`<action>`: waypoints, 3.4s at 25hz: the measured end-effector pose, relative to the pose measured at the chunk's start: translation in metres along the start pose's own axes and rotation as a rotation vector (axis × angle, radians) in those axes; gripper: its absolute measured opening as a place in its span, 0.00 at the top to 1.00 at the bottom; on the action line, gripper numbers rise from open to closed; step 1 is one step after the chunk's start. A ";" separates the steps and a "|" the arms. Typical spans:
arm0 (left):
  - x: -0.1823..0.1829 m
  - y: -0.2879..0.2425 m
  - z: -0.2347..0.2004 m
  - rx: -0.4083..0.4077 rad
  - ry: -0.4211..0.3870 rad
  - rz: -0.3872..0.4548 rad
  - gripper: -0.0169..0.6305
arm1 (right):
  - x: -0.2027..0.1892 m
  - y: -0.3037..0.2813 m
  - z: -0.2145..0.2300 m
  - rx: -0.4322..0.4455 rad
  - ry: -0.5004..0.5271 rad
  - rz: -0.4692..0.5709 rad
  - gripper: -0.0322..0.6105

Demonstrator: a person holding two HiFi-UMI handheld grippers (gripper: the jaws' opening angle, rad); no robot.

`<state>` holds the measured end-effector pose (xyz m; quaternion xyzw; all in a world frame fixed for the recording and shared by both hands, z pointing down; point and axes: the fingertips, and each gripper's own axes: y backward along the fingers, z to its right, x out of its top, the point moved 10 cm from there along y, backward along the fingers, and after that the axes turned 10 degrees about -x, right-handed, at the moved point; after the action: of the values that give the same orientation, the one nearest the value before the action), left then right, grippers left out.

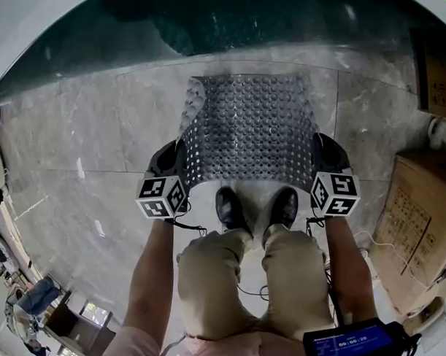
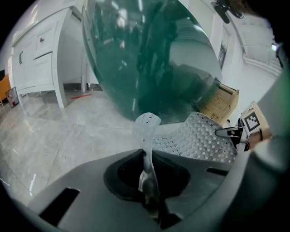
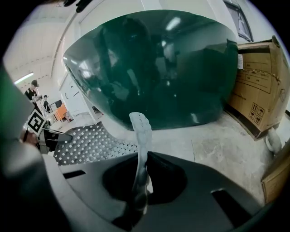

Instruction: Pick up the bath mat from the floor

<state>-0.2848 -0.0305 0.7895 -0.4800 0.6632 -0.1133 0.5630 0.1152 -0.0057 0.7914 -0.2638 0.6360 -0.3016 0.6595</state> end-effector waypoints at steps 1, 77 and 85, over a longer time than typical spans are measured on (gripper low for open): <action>0.001 0.000 0.004 -0.007 0.002 -0.002 0.92 | 0.001 0.001 -0.001 0.004 0.001 -0.002 0.91; 0.209 0.211 0.193 -0.284 -0.077 0.000 0.92 | 0.234 0.262 -0.148 0.356 0.076 0.051 0.91; 0.233 0.266 0.223 -0.301 -0.092 0.026 0.92 | 0.263 0.326 -0.160 0.371 0.072 0.084 0.91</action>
<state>-0.2070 0.0155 0.3811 -0.5549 0.6525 0.0169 0.5159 -0.0217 0.0284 0.3657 -0.0999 0.6032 -0.3950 0.6857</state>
